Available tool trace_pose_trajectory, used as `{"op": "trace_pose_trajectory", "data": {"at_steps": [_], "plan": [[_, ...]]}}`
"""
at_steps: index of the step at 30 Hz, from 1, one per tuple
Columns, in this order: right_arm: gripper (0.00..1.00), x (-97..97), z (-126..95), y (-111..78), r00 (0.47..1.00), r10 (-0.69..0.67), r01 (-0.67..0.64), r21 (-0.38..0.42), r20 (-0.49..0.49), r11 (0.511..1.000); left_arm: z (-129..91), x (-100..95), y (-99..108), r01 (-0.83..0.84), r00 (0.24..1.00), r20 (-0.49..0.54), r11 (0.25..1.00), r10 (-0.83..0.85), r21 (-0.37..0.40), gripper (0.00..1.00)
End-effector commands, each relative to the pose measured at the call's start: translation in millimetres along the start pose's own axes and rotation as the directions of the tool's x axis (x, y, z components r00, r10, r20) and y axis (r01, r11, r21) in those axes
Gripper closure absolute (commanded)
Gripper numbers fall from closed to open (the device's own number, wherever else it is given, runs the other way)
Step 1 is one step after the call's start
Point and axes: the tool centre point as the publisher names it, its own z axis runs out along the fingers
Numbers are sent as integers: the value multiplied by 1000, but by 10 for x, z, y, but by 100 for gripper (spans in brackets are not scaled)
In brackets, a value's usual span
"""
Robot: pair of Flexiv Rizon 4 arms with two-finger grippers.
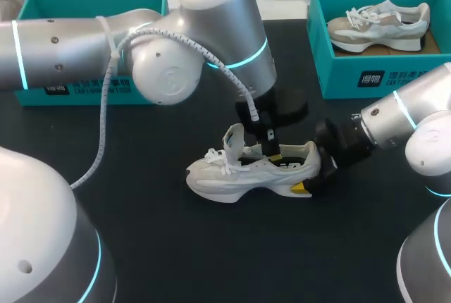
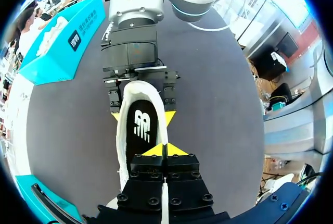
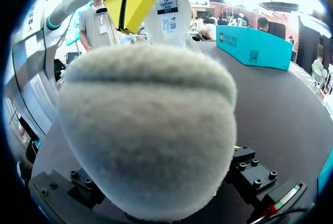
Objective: Take the shoe out of the shoebox, open the shoe tongue, remove and reinsert the insole, then place the shoe into the shoebox
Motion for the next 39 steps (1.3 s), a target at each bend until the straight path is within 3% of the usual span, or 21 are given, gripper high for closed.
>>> {"op": "trace_pose_trajectory", "data": {"at_steps": [1, 7, 17, 28, 35, 39], "plan": [[100, -32, 55, -29, 1000, 2, -2, 4, 1, 1000, 85, 9, -8, -44, 998, 45, 999, 43, 18, 100], [100, -32, 55, -29, 1000, 2, -2, 4, 1, 1000, 220, -65, -30, -119, 989, 89, 993, 118, 9, 100], [100, -32, 55, -29, 1000, 2, -2, 4, 1, 1000, 430, -364, -48, -68, 993, 93, 997, 69, -20, 100], [100, -32, 55, -29, 1000, 2, -2, 4, 1, 1000, 511, -300, 170, -58, 998, 16, 996, 59, -63, 100], [100, -32, 55, -29, 1000, 2, -2, 4, 1, 1000, 532, -170, 288, -144, 980, -151, 986, 130, -87, 100], [100, -32, 55, -29, 1000, 2, -2, 4, 1, 1000, 563, -138, 279, -150, 978, -156, 985, 135, -89, 100]]}}
